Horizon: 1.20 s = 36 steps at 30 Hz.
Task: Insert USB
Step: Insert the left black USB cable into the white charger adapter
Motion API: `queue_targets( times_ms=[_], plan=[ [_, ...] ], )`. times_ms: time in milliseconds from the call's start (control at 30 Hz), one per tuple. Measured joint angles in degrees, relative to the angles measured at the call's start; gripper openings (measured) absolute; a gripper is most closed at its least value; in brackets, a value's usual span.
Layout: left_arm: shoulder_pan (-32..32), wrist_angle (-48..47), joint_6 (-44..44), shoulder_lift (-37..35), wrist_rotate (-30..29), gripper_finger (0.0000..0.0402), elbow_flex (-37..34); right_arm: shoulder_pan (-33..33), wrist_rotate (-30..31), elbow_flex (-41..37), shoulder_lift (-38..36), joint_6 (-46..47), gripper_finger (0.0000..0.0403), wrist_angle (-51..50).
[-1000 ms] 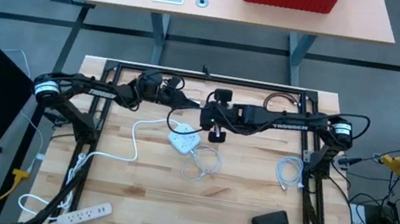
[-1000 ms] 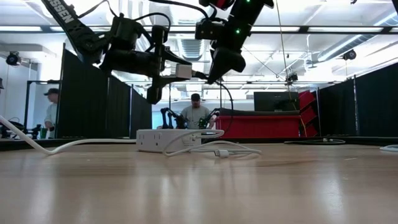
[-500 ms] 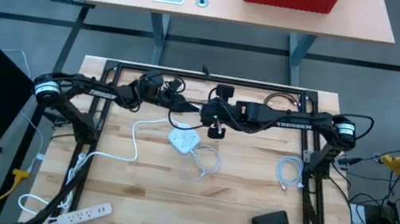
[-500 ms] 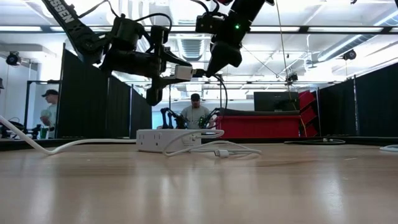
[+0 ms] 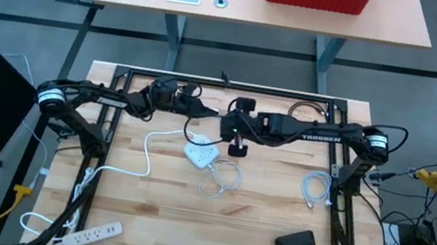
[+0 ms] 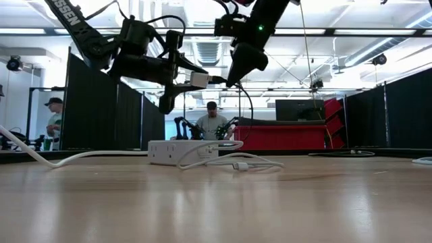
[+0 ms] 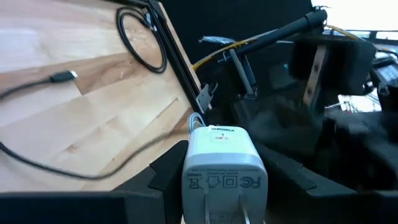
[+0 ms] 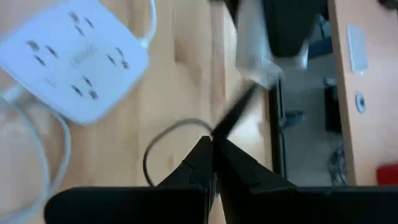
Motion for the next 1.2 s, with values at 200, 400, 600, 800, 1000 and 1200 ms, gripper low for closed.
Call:
queue_targets(
  times_ms=[200, 400, 600, 800, 1000, 1200],
  plan=[
    [-0.1, -0.8, 0.2, 0.0, 0.6, 0.0145, 0.0, 0.8, 1.0, 0.0, 0.0, -1.1, 0.0, 1.0],
    [-0.2, -1.2, 0.3, 0.0, 1.3, 0.0145, 0.0, 0.8, 1.2, 0.0, -0.2, 1.0, 0.0, -3.3],
    [-0.6, 2.4, 1.1, -0.6, 1.9, 0.0145, 0.0, -1.0, 1.2, -0.1, 0.1, 4.7, 0.0, -7.2],
    [-2.8, 4.5, 1.3, -0.7, 1.8, 0.0145, 0.0, -2.1, 1.3, -0.2, 1.1, 3.1, 0.0, -5.1],
    [-3.4, 4.0, 1.7, -0.7, 0.5, 0.0145, 0.0, -1.3, -1.4, -0.2, 1.4, 0.1, 0.0, -1.6],
    [-3.4, 2.1, 3.0, -0.7, -0.2, 0.0145, 0.0, -0.3, -0.5, -0.2, 0.0, -0.5, 0.0, -0.4]
  ],
)
